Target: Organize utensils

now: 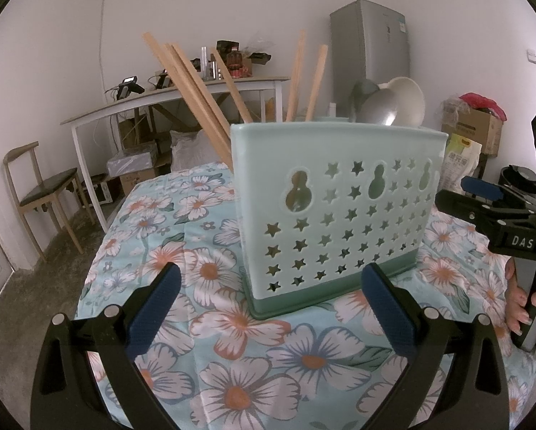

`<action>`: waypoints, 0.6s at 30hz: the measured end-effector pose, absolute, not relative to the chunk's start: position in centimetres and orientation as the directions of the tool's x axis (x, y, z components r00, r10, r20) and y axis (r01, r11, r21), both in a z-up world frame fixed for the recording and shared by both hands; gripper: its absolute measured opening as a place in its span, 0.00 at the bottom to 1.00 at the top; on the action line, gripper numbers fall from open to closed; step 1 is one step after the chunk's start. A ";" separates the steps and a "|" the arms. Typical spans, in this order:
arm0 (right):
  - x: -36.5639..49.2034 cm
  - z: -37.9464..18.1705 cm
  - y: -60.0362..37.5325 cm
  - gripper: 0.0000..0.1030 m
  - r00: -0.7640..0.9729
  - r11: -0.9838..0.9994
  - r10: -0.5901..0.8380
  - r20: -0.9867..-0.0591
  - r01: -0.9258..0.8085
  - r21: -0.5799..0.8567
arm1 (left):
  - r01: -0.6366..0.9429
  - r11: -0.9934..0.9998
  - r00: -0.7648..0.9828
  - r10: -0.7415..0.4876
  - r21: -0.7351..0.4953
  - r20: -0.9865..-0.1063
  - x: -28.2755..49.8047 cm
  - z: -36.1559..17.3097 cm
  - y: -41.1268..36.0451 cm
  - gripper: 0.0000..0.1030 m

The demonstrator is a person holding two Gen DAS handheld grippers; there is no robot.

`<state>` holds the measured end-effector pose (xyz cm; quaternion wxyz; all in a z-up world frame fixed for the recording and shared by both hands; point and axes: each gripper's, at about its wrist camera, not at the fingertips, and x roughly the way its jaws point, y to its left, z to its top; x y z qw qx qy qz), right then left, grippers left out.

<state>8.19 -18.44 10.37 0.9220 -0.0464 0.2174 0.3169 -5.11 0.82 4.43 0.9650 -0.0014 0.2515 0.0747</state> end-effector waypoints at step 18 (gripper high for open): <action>8.0 10.4 -18.1 0.93 0.708 0.799 0.558 -0.433 -0.600 0.049 | -0.159 0.986 0.861 0.160 0.043 -0.483 -4.9 4.5 1.3 0.96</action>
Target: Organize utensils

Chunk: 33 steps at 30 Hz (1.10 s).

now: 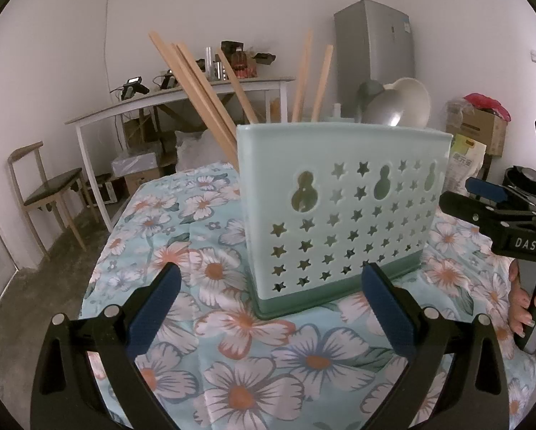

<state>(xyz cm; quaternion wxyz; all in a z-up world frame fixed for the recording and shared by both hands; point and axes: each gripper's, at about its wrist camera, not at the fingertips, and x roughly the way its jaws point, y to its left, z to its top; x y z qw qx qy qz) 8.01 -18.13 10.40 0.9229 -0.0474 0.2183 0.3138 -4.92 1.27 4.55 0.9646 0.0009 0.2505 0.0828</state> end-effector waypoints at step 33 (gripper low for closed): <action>7.8 10.2 -17.9 0.93 0.711 0.802 0.557 -0.429 -0.595 0.056 | -0.149 0.988 0.858 0.149 0.040 -0.491 -5.0 4.5 1.5 0.96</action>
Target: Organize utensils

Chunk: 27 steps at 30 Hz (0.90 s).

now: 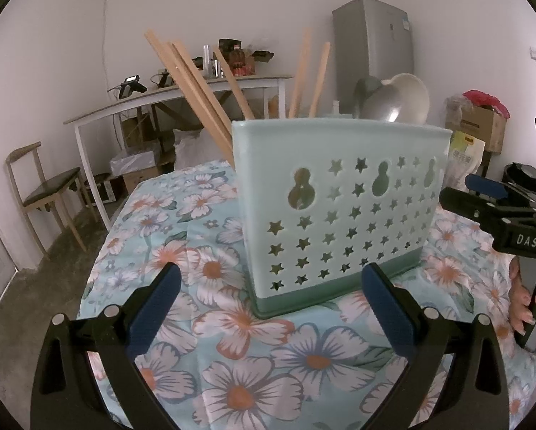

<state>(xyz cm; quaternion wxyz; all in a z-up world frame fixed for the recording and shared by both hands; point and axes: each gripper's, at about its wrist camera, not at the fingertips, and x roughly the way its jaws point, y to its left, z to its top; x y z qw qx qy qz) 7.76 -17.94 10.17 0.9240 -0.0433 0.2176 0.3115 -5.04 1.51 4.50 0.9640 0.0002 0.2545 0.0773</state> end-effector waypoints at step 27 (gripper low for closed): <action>8.1 10.1 -17.8 0.93 0.711 0.804 0.556 -0.430 -0.591 0.062 | -0.140 0.990 0.854 0.138 0.032 -0.502 -4.8 4.6 1.5 0.96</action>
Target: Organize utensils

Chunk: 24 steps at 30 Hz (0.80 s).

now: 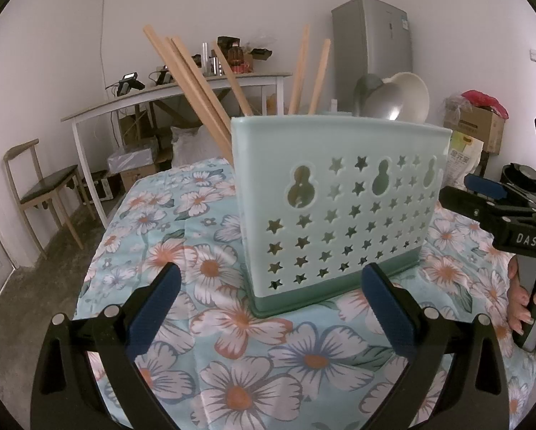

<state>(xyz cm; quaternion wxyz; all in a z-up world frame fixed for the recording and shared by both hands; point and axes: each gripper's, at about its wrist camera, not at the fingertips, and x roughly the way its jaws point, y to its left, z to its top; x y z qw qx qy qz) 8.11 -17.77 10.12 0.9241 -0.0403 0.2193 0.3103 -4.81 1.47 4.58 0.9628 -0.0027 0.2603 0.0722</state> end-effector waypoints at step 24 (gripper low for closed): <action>7.9 9.9 -17.3 0.93 0.717 0.804 0.555 -0.423 -0.592 0.053 | -0.148 0.988 0.859 0.149 0.042 -0.489 -4.9 4.5 1.1 0.96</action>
